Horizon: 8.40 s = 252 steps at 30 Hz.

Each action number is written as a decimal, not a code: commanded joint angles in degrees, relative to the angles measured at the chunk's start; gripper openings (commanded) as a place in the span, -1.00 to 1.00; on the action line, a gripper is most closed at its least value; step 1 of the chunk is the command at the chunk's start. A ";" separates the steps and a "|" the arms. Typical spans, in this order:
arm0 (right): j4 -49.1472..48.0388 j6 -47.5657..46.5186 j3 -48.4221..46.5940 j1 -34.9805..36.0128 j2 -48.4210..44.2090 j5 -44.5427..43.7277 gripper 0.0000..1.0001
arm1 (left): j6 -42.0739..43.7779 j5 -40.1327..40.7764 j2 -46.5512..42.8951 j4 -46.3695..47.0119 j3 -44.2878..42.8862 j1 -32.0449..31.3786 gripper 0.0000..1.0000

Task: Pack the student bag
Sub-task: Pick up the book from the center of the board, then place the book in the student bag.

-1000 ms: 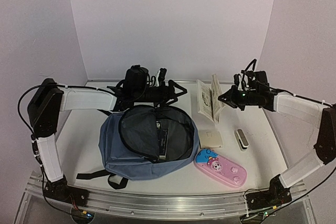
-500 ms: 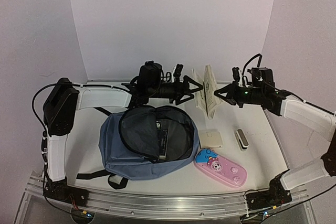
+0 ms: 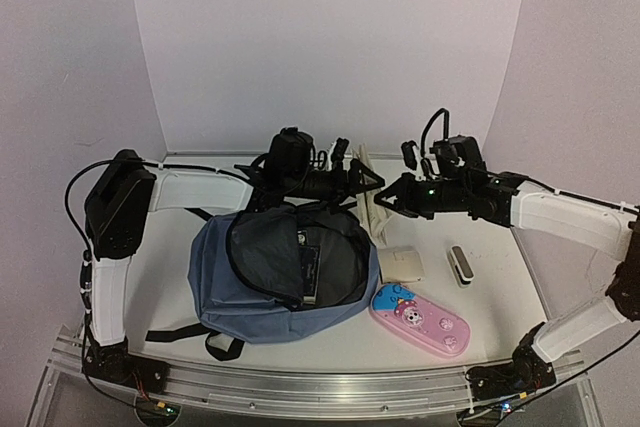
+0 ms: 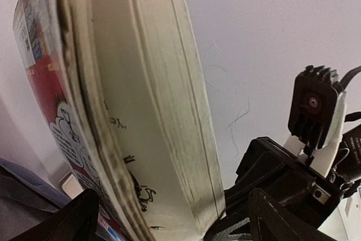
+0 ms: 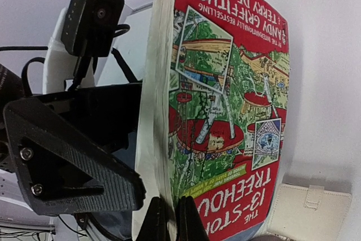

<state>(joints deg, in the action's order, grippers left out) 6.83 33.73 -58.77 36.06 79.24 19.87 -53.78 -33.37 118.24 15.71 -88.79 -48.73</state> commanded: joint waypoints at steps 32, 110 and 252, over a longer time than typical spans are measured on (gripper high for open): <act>12.15 -2.88 -15.97 22.96 16.15 -32.37 -0.49 | 0.14 11.76 -9.20 -12.45 11.49 0.30 -0.94; 6.20 -3.54 -14.59 10.51 -4.13 -0.85 -1.00 | 23.35 13.30 -53.50 -40.44 26.42 11.62 0.85; -12.29 9.20 -11.90 22.28 29.43 -11.79 -0.11 | 9.36 0.34 -55.45 -15.26 50.05 20.13 -1.00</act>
<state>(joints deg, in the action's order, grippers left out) -4.38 43.70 -68.25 57.23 109.71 8.18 -44.88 -35.82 62.04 1.66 -38.11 -29.49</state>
